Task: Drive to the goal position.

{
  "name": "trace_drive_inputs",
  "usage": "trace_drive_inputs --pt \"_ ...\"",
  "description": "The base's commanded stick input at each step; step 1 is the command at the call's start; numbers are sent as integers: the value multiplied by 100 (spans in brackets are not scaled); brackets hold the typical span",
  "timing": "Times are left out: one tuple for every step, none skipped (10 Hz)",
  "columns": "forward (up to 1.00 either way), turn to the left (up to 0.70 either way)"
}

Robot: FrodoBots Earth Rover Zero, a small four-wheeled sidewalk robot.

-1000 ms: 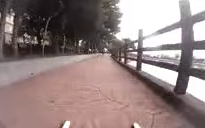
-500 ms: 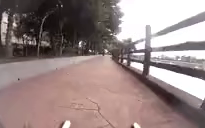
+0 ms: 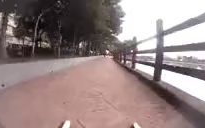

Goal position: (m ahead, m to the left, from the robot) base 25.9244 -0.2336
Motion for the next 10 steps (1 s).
trace_drive_inputs --pt "100 0" --pt "100 0" --pt "100 0" --pt "100 0" --pt "100 0" --pt "100 0" --pt "100 -12" --pt "100 -37" --pt "100 -37" --pt "100 -37"
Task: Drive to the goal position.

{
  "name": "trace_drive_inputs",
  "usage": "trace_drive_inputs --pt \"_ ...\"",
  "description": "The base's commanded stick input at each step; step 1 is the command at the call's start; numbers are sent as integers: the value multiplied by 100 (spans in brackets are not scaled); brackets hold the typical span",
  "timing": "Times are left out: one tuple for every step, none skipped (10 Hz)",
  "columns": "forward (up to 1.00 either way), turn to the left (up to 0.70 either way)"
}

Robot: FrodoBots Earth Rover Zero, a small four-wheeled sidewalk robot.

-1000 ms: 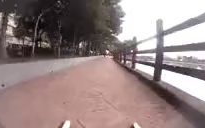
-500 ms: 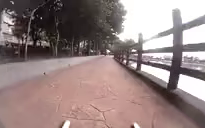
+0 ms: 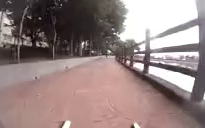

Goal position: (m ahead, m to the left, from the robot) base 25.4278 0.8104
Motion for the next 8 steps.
trace_drive_inputs --pt "100 -6" --pt "100 0" --pt "100 0" --pt "100 0" --pt "100 0" --pt "100 0" --pt "100 0" --pt "100 0"
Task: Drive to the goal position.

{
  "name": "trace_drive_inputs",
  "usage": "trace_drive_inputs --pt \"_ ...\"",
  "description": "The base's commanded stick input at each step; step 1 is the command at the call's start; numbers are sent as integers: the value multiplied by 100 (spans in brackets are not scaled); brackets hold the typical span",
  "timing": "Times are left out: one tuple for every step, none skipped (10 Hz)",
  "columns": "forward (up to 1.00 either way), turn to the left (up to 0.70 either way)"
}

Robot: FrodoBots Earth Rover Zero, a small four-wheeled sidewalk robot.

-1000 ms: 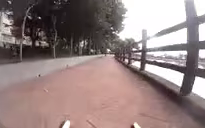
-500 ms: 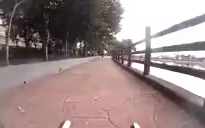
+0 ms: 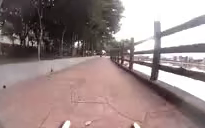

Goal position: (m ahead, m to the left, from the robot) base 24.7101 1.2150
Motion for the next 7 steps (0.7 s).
trace_drive_inputs --pt "100 0" --pt "100 -6" --pt "100 -33" --pt "100 -37" --pt "100 -21" --pt "100 -4" --pt "100 0"
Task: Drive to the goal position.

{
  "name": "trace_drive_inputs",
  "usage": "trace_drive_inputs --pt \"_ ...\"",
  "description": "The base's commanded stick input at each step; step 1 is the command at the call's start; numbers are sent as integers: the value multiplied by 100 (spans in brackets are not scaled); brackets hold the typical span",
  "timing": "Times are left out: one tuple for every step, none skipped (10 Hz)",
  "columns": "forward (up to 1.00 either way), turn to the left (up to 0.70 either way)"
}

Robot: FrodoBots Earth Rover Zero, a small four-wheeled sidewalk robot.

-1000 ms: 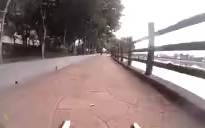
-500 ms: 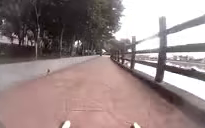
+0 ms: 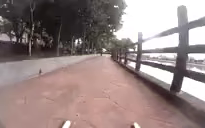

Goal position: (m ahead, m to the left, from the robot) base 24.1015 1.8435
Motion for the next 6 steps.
trace_drive_inputs --pt "100 0" --pt "100 0" --pt "100 0" --pt "100 0" --pt "100 0" --pt "100 0"
